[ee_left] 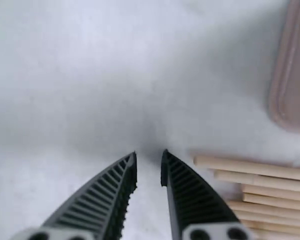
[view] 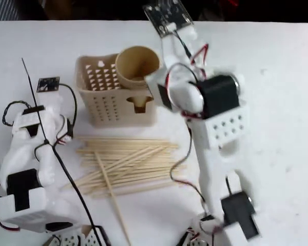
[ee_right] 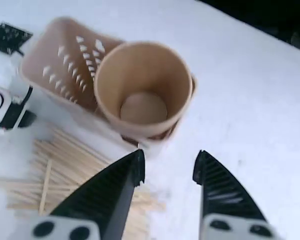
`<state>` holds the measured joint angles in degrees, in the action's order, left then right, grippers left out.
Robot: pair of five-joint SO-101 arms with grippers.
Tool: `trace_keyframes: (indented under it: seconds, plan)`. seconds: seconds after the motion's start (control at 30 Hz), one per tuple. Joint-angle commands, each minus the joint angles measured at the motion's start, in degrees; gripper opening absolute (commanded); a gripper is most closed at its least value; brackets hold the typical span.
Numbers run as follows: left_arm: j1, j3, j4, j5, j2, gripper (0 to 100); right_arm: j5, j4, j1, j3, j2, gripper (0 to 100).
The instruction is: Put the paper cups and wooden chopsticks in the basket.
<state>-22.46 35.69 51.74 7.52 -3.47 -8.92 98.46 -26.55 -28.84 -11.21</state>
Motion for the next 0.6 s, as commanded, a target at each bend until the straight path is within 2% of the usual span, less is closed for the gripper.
trace_keyframes:
  seconds: [0.0,0.07,0.17,0.2,0.3,0.43,0.57]
  plan:
    - [0.75,-0.18,-1.05,0.62,0.31,10,-0.79,-0.04,-0.04,12.84,-11.47,16.8]
    - [0.75,-0.18,-1.05,0.62,0.31,10,-0.79,-0.40,-0.04,21.80,-18.15,13.7]
    - [0.75,-0.18,-1.05,0.62,0.31,10,-1.05,-1.80,0.04,35.69,-28.62,3.6]
    - [0.75,-0.18,-1.05,0.62,0.31,10,-2.64,-2.51,0.04,40.18,-32.13,1.1]
    - [0.75,-0.18,-1.05,0.53,0.31,10,-11.87,-5.05,2.86,55.12,-43.03,3.9]
    - [0.75,-0.18,-1.05,0.44,0.22,10,-18.37,-11.91,12.00,74.73,-58.15,3.0]
    - [0.75,-0.18,-1.05,0.44,0.22,10,-24.26,-18.42,24.31,86.33,-71.16,3.5]
